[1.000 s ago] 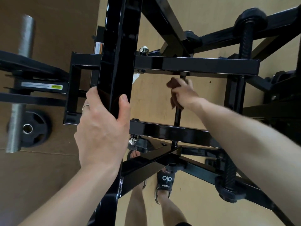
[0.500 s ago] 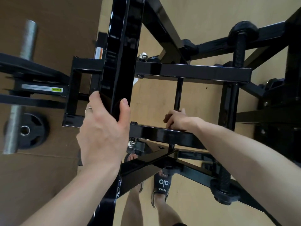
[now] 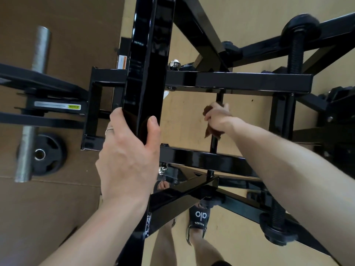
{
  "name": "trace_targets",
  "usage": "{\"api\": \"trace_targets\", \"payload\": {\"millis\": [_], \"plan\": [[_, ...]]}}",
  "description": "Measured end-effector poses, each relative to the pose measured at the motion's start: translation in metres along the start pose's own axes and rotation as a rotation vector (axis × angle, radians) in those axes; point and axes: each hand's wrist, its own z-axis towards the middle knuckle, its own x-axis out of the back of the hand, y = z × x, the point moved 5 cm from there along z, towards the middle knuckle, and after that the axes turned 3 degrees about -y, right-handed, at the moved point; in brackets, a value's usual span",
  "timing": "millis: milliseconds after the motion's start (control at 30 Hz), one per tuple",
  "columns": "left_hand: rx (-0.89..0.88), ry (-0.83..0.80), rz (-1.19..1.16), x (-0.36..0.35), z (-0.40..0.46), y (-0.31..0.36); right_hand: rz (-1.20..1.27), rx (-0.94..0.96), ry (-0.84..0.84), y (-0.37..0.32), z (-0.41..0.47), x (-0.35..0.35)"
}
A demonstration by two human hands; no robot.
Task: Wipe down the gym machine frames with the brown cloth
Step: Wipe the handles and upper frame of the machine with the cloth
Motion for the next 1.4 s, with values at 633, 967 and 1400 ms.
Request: {"api": "trace_targets", "payload": {"millis": [633,967,1400], "plan": [[-0.007,-0.010,0.031,-0.003,0.000,-0.004,-0.231,-0.039,-0.056,0.000,0.036,0.014],[0.008,-0.009,0.097,-0.004,0.001,-0.001,-0.205,0.051,-0.385,-0.002,-0.057,-0.046],[0.043,-0.095,0.115,-0.006,0.007,-0.004,-0.219,0.393,0.048,-0.040,-0.196,0.051]]}}
